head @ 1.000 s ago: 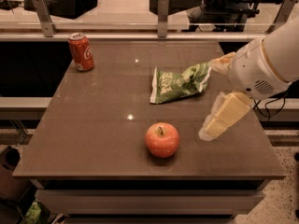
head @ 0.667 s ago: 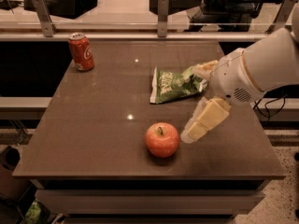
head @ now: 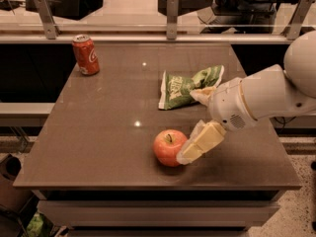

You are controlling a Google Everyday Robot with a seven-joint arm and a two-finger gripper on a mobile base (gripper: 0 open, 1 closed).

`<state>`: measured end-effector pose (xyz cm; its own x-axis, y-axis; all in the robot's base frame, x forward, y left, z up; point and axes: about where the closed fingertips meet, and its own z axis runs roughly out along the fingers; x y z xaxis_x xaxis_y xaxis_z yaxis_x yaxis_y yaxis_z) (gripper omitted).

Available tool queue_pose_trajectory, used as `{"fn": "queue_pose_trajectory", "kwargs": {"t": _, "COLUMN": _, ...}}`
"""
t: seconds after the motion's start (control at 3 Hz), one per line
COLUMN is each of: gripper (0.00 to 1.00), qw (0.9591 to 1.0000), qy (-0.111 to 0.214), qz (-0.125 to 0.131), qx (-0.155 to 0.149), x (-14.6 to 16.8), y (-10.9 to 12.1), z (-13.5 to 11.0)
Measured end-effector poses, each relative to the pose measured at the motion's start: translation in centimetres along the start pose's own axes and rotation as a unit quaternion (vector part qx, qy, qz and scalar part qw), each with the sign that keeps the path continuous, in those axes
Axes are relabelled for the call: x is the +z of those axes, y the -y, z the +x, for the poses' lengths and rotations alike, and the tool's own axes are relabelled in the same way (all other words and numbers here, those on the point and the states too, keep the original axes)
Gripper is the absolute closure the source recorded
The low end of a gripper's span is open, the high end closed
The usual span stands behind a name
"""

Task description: Move apple near coke can

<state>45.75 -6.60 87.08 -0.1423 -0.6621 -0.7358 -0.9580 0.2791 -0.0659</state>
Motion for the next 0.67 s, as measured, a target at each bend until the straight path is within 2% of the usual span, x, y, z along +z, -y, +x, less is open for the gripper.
{"fn": "queue_pose_trajectory", "kwargs": {"t": 0.33, "gripper": 0.0, "qw": 0.9998, "qy": 0.012, "qz": -0.013, "qx": 0.014, "x": 1.1, "y": -1.1, "z": 1.0}}
{"fn": "queue_pose_trajectory", "kwargs": {"t": 0.67, "gripper": 0.0, "qw": 0.9995, "qy": 0.02, "qz": -0.021, "qx": 0.015, "x": 1.3, "y": -2.1, "z": 1.1}}
